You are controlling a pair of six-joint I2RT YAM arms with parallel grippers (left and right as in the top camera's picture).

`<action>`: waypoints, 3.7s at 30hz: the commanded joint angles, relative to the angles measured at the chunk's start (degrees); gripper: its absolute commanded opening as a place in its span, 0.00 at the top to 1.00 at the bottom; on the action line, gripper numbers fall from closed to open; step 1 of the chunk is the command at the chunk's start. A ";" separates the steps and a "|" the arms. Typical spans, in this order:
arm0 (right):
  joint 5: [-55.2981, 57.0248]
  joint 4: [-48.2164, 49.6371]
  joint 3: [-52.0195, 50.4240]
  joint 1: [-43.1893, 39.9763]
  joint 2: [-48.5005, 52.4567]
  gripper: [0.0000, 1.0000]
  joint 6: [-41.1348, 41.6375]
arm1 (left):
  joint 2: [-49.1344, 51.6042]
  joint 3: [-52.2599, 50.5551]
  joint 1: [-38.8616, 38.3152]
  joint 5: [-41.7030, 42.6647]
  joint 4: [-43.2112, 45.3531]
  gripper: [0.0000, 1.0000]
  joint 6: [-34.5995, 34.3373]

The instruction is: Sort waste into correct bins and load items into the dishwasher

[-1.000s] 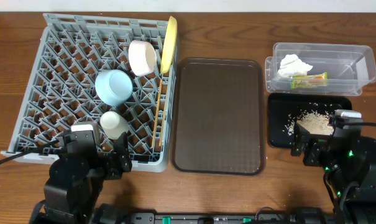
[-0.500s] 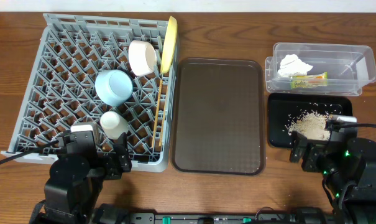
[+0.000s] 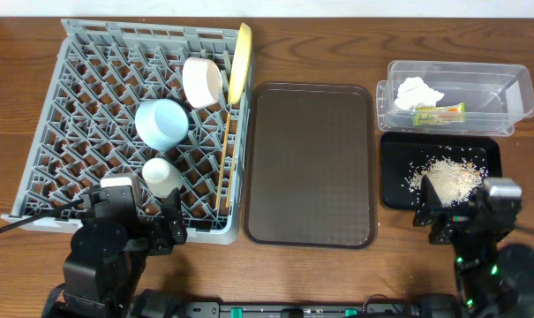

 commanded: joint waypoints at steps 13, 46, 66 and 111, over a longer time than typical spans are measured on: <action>-1.29 30.75 -30.34 1.66 -17.07 0.01 -0.79 | -0.24 -0.35 0.28 -0.57 0.04 0.07 0.44; -2.80 30.53 -37.07 1.66 -16.98 0.01 0.50 | -0.24 -0.35 0.28 -0.57 0.04 0.07 0.44; -2.80 30.53 -37.07 1.66 -16.98 0.01 0.50 | -7.69 -10.82 6.32 2.49 5.31 0.07 1.79; -2.80 30.53 -37.07 1.66 -16.98 0.01 0.50 | -28.48 -54.34 15.34 9.94 49.72 0.07 4.33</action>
